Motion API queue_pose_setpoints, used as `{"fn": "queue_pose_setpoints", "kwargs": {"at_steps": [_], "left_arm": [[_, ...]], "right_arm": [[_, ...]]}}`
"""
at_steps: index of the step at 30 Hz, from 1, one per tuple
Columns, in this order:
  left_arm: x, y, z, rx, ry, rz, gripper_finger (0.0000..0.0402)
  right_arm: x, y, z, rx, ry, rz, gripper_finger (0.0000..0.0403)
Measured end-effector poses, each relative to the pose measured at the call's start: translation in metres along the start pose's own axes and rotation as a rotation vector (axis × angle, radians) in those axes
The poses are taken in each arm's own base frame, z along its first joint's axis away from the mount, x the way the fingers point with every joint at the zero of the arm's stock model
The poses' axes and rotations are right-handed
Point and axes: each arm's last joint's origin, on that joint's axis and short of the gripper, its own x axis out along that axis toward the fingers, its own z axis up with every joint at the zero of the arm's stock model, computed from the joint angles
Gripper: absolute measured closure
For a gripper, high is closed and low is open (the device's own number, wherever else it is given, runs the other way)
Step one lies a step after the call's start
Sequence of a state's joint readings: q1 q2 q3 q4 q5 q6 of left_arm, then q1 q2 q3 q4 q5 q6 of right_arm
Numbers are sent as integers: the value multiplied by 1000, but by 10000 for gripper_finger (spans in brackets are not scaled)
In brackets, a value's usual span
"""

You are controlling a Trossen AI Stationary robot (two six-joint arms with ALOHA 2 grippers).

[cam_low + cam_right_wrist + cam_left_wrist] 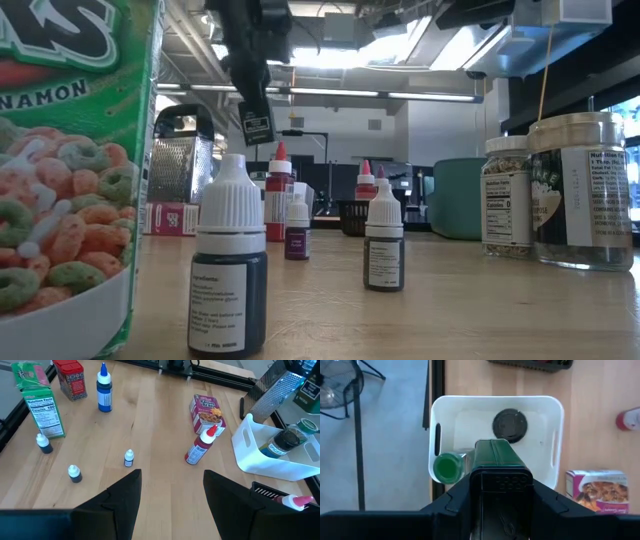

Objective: Pick & Place Kitchen Items
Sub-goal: Put the black seasoning can into the white bin

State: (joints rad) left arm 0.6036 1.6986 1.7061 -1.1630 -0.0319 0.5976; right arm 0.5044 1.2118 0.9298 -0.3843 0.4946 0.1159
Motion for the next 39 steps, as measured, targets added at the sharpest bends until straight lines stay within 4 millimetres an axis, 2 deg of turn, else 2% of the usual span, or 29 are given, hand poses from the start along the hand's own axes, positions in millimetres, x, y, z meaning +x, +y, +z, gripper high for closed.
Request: {"fn": "queue_pose_setpoints", "kwargs": {"at_steps": [12, 19, 39], "left_arm": [[41, 21, -2, -39, 58, -21, 275], [63, 24, -1, -39, 88, -70, 274], [95, 33, -4, -72, 97, -146, 274]], "right_arm": [[0, 0, 0, 0, 1, -1, 187], [0, 0, -1, -3, 5, -1, 187], [0, 0, -1, -8, 8, -1, 187]]}}
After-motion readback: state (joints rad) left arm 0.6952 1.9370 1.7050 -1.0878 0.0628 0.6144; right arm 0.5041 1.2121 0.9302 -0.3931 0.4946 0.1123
